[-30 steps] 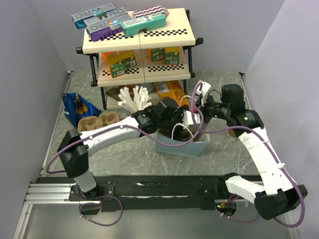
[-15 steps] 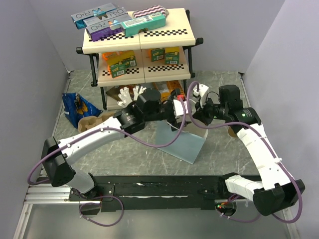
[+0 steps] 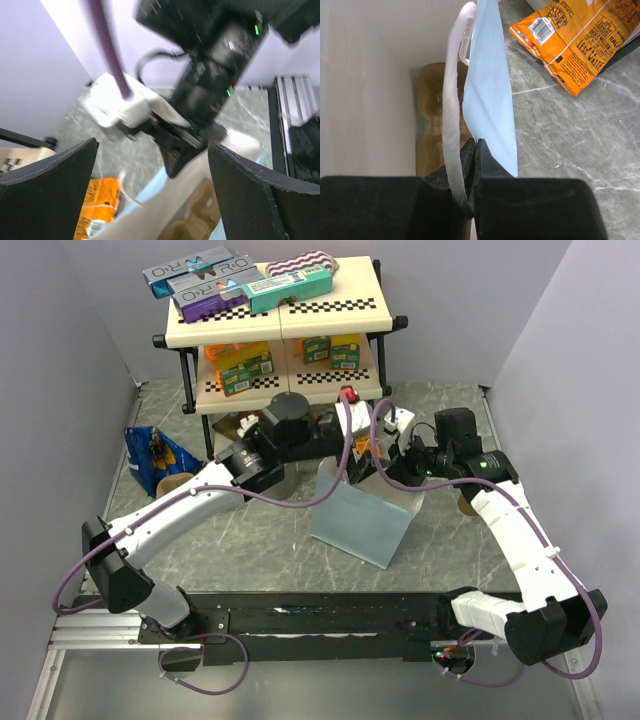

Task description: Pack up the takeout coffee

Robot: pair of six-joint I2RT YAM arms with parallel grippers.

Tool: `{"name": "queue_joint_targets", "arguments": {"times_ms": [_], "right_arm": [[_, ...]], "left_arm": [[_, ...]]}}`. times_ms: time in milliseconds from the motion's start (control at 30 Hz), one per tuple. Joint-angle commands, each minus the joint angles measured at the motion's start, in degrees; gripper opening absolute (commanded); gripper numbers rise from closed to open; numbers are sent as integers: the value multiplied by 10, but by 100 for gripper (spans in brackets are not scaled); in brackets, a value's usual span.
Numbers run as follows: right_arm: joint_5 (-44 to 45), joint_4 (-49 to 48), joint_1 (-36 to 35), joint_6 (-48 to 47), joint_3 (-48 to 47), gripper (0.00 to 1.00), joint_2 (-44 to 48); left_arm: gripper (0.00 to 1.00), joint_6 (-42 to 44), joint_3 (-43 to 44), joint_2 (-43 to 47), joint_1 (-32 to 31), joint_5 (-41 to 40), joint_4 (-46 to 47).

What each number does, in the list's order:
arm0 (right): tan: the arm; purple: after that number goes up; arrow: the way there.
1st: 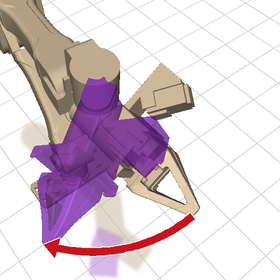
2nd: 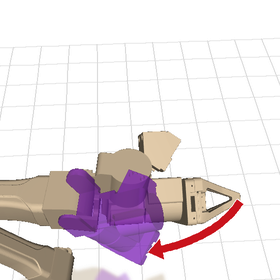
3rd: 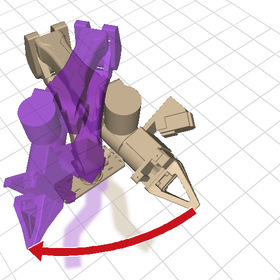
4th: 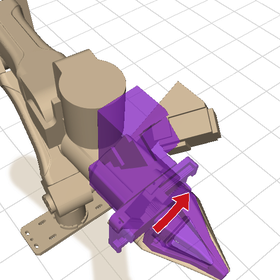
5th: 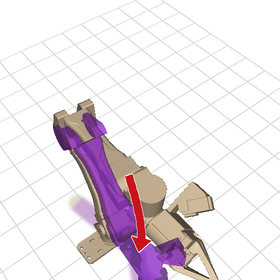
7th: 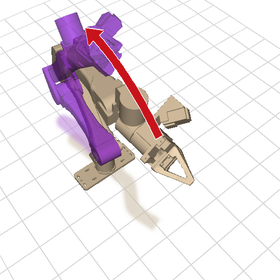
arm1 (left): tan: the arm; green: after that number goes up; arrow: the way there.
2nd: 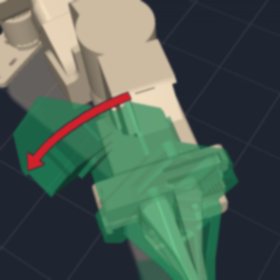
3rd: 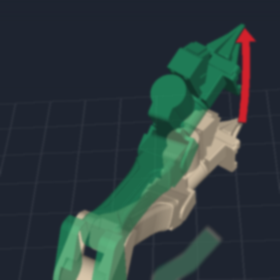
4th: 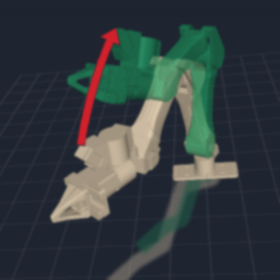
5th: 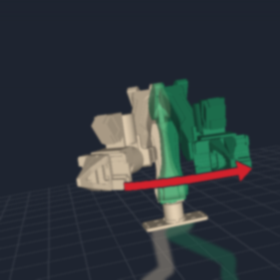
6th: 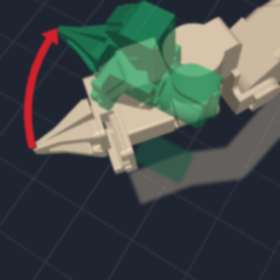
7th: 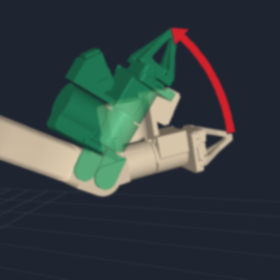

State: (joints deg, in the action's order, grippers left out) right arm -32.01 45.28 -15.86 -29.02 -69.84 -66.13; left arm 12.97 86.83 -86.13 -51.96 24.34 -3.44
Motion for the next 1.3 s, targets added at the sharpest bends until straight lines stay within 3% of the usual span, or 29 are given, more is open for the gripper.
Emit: {"name": "queue_joint_targets", "arguments": {"times_ms": [0,233,400,567,700,900,1167,1200,1267], "right_arm": [[-6,17,5,-1,-16,0,-2],[-6,16,4,1,-18,0,-1],[0,15,4,-3,-16,0,8],[4,12,3,-2,-10,0,11],[-5,13,5,2,-9,0,9],[-2,14,4,5,-12,0,11],[-2,13,4,9,-20,1,8],[-2,13,4,9,-20,3,8],[-4,13,4,11,-21,22,6]], "left_arm": [[98,-39,47,4,9,13,29],[99,-34,80,17,21,19,-3],[99,5,77,75,50,85,-63],[100,149,94,105,59,131,-253],[99,205,91,108,59,160,-350],[99,197,-8,146,59,142,-294],[100,163,-36,150,59,141,-239],[99,160,-40,151,59,138,-236],[99,164,-37,155,59,128,-241]]}}
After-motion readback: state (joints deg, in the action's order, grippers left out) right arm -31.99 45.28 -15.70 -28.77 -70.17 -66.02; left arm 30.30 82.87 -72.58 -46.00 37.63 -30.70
